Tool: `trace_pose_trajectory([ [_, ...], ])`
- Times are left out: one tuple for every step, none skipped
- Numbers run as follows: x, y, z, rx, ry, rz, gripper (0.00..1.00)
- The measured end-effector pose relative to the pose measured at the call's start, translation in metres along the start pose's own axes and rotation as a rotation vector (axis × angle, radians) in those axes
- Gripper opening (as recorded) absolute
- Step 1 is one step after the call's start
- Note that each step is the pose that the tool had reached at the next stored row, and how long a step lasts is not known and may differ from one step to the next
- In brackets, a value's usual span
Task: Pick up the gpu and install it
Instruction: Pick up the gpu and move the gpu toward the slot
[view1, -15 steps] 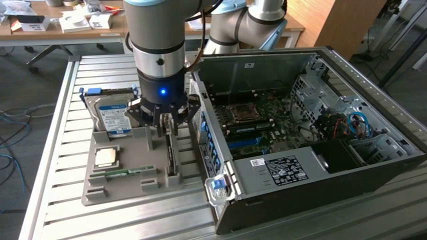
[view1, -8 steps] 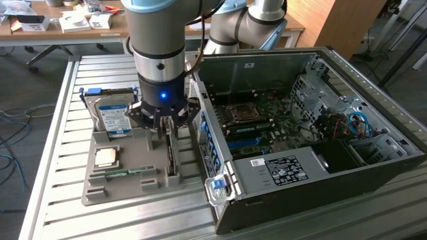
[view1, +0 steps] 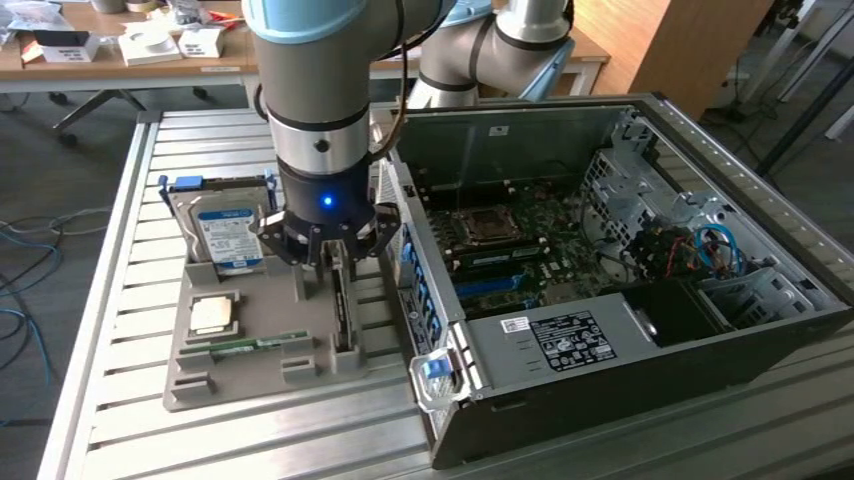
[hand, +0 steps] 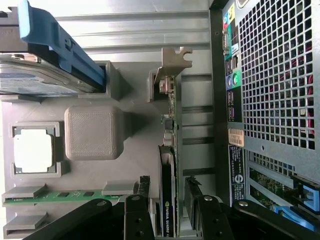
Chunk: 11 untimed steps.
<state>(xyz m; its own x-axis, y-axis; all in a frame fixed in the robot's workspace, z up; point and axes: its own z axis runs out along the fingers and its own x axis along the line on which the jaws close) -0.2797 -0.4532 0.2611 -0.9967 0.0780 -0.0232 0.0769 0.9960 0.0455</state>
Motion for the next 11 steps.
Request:
trace_pose_trajectory([
  [0.0000, 0.0000, 0.0000, 0.0001, 0.0001, 0.000, 0.42],
  [0.0000, -0.0001, 0.0000, 0.0004, 0.0002, 0.000, 0.42],
  [-0.0002, -0.0006, 0.0003, 0.0001, -0.0001, 0.000, 0.42],
  [-0.0003, -0.0013, 0.0004, 0.0000, 0.0000, 0.000, 0.42],
  [-0.0003, -0.0018, 0.0004, 0.0001, 0.0000, 0.000, 0.42],
  [-0.0004, -0.0021, 0.0006, 0.0000, -0.0001, 0.000, 0.42],
  [-0.0005, -0.0023, 0.0006, 0.0001, 0.0000, 0.000, 0.42],
  [-0.0005, -0.0024, 0.0007, 0.0001, 0.0000, 0.000, 0.42],
  [-0.0005, -0.0024, 0.0006, 0.0002, 0.0001, 0.000, 0.42],
  [-0.0005, -0.0025, 0.0007, 0.0003, 0.0002, 0.000, 0.42],
  [-0.0005, -0.0027, 0.0013, 0.0001, 0.0001, 0.000, 0.42],
])
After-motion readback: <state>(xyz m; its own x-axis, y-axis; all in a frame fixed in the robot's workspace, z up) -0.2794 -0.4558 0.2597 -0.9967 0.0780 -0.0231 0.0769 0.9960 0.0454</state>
